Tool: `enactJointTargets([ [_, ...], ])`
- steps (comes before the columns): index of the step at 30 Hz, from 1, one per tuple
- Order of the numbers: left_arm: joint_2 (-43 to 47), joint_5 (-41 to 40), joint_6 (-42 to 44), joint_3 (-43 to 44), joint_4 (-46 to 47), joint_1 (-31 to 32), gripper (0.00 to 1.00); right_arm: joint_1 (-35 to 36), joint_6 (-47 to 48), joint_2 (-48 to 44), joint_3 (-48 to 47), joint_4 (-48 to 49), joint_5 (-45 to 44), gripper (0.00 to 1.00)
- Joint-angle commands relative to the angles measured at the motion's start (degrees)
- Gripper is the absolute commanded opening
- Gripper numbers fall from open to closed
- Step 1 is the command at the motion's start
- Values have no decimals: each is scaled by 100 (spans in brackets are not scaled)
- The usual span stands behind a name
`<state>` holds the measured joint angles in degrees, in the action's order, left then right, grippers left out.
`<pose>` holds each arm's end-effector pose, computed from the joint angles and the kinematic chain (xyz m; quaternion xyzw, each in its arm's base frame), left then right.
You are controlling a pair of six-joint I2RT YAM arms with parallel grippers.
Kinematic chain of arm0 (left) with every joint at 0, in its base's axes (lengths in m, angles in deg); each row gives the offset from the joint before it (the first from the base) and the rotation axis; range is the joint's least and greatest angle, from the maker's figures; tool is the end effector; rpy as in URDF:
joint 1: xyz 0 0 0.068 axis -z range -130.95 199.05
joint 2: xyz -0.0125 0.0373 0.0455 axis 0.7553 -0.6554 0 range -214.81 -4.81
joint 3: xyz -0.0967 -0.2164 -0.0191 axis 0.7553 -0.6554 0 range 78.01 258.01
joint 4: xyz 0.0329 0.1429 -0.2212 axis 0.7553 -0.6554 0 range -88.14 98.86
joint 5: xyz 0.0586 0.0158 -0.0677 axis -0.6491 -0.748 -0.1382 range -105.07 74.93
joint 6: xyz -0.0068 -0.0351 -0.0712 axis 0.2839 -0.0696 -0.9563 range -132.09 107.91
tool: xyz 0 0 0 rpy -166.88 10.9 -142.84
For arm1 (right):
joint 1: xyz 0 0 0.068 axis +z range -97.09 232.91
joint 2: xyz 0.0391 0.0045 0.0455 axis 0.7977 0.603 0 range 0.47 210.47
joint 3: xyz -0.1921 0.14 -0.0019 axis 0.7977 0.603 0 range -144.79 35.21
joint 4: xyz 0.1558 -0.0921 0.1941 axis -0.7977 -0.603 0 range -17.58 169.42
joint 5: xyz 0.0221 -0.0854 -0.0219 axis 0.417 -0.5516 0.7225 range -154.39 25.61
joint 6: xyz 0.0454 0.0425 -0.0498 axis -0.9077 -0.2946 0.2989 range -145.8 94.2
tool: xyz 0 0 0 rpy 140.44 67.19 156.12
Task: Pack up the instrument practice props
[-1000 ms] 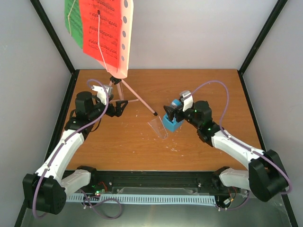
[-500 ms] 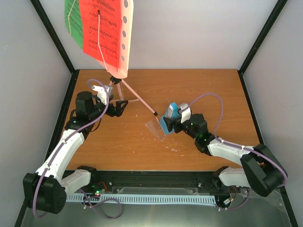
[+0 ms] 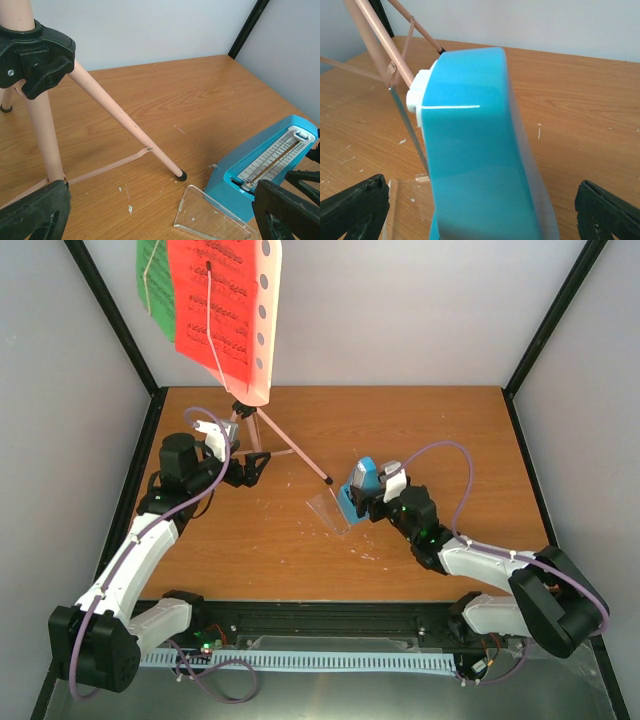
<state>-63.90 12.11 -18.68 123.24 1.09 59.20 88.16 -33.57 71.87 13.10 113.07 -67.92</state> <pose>0.2749 -0.0811 0.2576 0.1570 0.7995 -0.2718 0.5121 0.2415 0.1653 0.1410 -0.1711 0.7780 0.1986 0.5710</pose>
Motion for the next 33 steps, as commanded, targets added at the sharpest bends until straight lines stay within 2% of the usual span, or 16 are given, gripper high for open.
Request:
enactJointTargets([
  [1,52,-10,-74,152,-60,54,99,193,11,27,125,423,-508,99],
  [8,53,-4,-70,141,-58,57,100,413,13,438,-44,729,-818,99],
  [19,33,33,-71,142,-49,57,99,763,62,963,-468,629,-1605,98],
  [22,38,39,-71,144,-50,56,100,779,31,1029,-453,624,-1642,94],
  [26,35,37,-71,143,-49,57,100,798,-3,1047,-341,740,-1622,79],
  [33,49,17,-55,144,-59,55,99,800,-27,1043,-110,1062,-1521,75],
])
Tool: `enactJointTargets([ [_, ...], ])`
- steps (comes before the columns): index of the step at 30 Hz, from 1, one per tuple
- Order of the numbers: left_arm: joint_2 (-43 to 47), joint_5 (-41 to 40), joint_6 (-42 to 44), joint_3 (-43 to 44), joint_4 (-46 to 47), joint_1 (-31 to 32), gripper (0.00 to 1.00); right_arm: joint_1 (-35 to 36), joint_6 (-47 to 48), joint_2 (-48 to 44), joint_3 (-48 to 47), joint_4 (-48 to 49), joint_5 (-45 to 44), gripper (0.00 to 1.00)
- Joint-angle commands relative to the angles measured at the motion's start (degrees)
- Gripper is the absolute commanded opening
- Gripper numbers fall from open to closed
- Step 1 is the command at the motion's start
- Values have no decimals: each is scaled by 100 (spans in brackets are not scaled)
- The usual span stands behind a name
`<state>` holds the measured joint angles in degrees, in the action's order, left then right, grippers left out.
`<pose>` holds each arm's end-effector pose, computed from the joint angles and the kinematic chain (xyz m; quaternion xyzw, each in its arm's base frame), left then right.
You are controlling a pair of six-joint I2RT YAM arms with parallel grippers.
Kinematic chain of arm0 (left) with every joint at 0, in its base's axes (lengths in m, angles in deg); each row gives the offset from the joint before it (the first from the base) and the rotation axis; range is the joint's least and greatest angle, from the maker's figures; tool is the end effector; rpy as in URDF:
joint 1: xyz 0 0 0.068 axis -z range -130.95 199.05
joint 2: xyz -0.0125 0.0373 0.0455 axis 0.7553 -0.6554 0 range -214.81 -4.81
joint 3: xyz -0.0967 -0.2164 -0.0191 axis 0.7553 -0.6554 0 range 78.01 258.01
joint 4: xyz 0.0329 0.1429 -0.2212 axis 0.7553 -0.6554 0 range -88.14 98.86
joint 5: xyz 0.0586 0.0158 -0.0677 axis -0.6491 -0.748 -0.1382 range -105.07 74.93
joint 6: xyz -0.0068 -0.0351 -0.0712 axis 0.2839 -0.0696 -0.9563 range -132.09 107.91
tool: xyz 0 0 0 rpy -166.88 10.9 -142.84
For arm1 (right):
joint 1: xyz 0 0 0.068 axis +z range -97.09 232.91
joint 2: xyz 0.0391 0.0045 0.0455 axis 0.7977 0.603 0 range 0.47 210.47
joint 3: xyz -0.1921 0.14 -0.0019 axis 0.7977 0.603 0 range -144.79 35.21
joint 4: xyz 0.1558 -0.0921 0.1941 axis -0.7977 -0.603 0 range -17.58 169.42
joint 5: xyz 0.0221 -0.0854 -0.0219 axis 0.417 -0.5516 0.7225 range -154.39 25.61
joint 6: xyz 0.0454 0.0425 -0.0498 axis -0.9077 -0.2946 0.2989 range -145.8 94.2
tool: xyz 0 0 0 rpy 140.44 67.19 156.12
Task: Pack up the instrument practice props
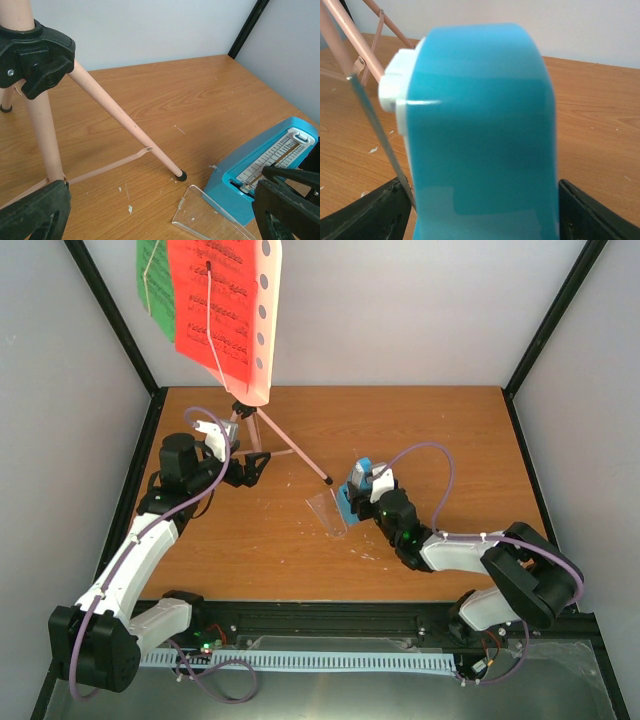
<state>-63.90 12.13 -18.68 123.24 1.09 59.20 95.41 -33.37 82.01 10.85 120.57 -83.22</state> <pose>0.2749 -0.0811 0.2576 0.1571 0.7995 -0.2719 0.5120 0.2403 0.1900 0.1233 -0.1426 0.7812 0.1327 0.5930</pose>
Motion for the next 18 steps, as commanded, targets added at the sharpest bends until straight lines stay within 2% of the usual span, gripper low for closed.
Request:
enactJointTargets([
  [1,55,13,-53,144,-62,50,99,74,-61,40,132,326,13,75],
  [7,50,16,-57,142,-58,46,100,74,-162,49,312,630,-15,72],
  [13,54,25,-53,143,-58,50,100,72,-221,66,333,690,47,77],
  [18,50,23,-53,143,-58,57,100,74,-286,26,272,670,28,84],
])
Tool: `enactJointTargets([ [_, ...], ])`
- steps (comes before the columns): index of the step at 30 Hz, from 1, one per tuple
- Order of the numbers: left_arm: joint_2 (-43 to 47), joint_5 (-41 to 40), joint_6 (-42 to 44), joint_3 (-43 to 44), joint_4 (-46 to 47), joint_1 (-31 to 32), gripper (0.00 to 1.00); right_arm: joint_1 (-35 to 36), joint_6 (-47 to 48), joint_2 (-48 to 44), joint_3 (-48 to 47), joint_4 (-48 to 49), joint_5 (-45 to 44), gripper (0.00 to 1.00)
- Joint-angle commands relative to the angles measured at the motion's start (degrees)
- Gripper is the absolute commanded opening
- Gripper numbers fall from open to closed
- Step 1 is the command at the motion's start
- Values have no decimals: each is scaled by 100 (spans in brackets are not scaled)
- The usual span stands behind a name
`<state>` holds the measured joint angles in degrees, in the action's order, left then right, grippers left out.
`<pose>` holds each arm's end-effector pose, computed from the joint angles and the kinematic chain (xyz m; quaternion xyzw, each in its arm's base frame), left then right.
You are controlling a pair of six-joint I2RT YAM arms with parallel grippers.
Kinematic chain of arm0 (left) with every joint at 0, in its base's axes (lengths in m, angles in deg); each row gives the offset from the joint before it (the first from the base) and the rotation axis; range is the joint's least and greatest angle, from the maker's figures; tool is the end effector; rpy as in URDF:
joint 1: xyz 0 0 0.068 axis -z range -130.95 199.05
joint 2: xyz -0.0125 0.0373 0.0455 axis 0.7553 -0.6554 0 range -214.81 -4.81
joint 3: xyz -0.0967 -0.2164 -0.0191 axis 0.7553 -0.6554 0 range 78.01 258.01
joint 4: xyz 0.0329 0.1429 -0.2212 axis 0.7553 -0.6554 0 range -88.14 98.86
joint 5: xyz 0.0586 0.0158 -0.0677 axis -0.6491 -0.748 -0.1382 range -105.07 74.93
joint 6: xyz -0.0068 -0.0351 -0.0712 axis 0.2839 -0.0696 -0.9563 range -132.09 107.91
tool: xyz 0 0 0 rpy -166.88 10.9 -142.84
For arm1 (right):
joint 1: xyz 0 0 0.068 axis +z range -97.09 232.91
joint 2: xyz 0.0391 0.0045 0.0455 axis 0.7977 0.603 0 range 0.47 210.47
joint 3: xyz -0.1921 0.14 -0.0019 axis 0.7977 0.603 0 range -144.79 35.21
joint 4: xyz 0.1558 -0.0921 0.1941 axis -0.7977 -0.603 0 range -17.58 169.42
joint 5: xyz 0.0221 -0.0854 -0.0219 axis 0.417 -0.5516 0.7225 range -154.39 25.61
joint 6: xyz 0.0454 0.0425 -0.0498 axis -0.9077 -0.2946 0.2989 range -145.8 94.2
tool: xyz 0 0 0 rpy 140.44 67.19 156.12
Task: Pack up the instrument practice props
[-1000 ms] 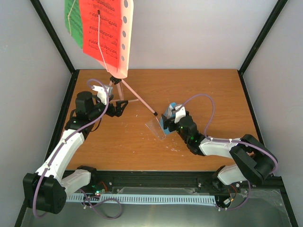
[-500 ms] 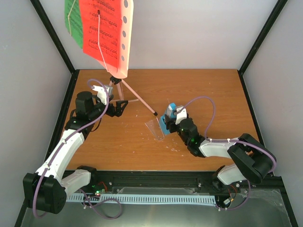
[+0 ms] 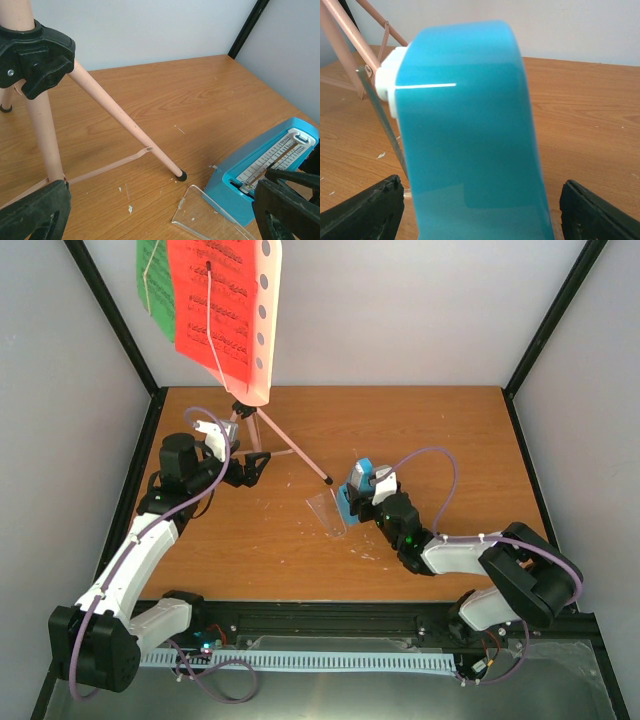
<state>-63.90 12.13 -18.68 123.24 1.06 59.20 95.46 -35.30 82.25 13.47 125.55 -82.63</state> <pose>0.2748 -0.0811 0.2575 0.1570 0.7997 -0.2720 0.5118 0.2348 0.1862 0.1193 -0.1275 0.7732 0.1548 0.6016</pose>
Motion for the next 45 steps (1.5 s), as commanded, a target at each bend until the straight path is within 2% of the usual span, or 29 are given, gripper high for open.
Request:
enactJointTargets([
  [1,41,24,-53,144,-56,57,100,70,-96,-14,-52,102,-16,85],
  [5,34,30,-49,144,-57,55,99,87,-90,-90,-308,-412,-146,85],
  [15,3,38,-44,144,-66,57,100,114,-105,-380,-349,-573,-335,90],
  [26,-15,27,-33,143,-65,56,99,123,-84,-307,-129,-352,-463,76],
  [45,11,48,-34,144,-65,57,99,157,-152,-376,171,-77,-642,73],
])
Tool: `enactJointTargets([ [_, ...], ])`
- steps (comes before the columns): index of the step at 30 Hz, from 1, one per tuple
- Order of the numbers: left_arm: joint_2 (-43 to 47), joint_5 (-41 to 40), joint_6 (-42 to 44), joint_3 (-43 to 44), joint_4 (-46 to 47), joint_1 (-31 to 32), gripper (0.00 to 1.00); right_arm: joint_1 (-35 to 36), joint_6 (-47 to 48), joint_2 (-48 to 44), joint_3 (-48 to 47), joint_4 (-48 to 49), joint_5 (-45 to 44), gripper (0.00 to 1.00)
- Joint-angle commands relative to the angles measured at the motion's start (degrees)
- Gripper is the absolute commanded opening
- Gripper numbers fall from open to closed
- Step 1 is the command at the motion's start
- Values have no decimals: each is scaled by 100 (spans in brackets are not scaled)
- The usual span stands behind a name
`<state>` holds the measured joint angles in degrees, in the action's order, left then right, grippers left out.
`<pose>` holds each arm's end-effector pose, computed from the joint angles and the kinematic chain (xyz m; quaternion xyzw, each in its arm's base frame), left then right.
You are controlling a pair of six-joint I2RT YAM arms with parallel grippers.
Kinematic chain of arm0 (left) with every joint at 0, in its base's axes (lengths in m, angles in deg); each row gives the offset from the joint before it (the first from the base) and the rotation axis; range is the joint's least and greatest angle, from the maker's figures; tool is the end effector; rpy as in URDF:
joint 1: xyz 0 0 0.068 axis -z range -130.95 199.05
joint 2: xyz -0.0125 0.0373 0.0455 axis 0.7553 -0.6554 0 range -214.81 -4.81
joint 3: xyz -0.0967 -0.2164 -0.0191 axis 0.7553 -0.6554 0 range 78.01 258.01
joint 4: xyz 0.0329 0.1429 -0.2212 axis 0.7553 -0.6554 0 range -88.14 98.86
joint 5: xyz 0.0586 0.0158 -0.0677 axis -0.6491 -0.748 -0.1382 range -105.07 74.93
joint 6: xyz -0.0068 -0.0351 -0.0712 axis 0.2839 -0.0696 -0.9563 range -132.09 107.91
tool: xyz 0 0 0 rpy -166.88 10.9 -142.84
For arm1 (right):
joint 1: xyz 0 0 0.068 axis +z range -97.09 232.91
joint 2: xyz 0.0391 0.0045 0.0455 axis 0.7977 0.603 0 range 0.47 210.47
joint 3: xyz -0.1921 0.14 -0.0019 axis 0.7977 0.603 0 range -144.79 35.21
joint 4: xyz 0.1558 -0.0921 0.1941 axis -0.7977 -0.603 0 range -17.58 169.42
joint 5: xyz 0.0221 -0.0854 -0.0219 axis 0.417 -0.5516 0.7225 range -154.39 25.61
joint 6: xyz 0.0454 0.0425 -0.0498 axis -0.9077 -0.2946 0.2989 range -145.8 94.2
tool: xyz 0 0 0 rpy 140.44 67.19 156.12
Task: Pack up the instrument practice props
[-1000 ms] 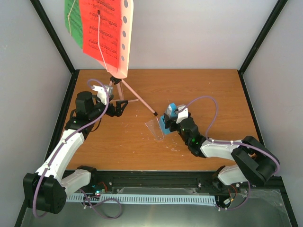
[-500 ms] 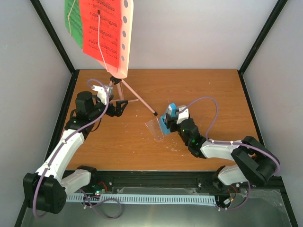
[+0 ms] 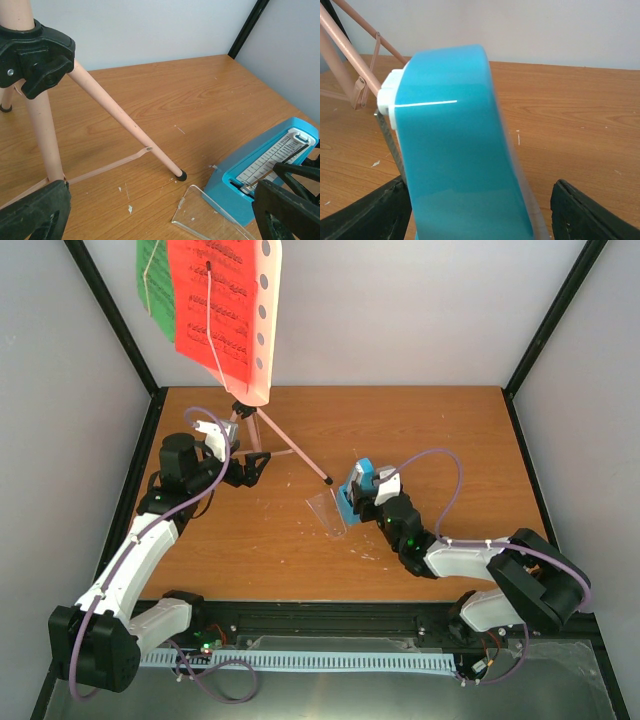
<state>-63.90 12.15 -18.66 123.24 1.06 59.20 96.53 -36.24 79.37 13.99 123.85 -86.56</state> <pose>0.2748 -0.0811 0.2576 0.1573 0.7996 -0.2720 0.5118 0.2307 0.1840 0.1267 -0.1053 0.7714 0.1426 0.6112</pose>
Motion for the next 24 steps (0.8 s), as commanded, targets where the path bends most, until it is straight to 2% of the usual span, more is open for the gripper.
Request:
enactJointTargets([
  [1,9,54,-37,144,-67,53,99,49,-75,-87,120,99,-258,73],
  [24,37,64,-33,144,-72,57,100,48,-364,-39,32,49,-386,70],
])
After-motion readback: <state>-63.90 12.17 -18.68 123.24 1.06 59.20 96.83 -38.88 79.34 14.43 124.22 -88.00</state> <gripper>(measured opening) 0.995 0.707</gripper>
